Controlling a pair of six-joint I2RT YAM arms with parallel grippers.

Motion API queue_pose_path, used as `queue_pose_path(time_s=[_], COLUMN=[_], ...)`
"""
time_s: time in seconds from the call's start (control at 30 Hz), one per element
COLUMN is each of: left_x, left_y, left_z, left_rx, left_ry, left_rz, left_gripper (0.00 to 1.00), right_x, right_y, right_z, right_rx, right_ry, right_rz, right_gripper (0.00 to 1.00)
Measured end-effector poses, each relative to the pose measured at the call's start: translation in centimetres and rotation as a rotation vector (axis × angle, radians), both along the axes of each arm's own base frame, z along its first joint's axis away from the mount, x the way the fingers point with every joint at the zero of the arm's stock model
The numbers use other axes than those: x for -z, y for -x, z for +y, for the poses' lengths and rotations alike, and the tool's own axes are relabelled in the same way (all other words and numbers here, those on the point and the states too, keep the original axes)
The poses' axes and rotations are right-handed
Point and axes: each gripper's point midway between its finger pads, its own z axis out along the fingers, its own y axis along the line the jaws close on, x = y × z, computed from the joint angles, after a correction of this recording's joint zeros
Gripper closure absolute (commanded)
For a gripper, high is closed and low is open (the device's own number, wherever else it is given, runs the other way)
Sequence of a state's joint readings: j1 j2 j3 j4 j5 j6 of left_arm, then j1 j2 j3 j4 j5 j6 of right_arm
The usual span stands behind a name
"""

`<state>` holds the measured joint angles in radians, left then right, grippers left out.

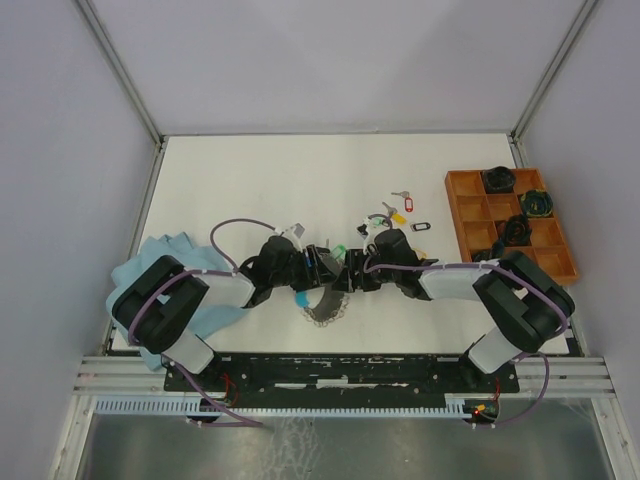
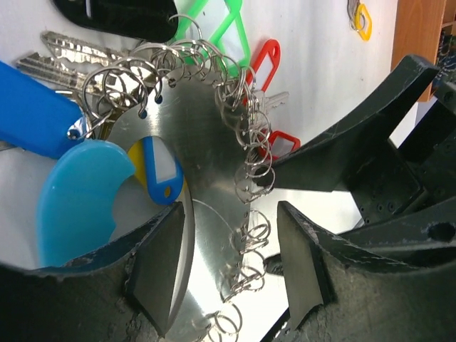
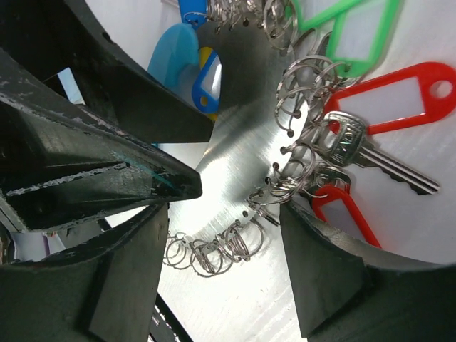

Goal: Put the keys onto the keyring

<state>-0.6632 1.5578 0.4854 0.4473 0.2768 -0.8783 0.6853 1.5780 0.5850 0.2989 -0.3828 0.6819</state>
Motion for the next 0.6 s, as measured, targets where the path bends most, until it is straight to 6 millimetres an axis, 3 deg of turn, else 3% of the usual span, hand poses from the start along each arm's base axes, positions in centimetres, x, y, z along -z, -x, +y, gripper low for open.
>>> queue_pose_path(time_s=[0.37,0.6], left_x=[-0.3,-0.2], left_y=[-0.8,-0.5], left_z=[-1.3,-1.0], left_rx=[0.009,-0.006], left_ry=[0.074,0.11], left_rz=[-0.006,-0.01], left_gripper=[0.38,0.47], right_x=[-0.1,0.1], right_y=[0.6,0.6], right_z=[0.9,0.9], right_rx=[-0.012,-0.005], right_ry=[-0.035,-0.036], right_rz=[0.027,0.034], right_gripper=[0.32,0.34])
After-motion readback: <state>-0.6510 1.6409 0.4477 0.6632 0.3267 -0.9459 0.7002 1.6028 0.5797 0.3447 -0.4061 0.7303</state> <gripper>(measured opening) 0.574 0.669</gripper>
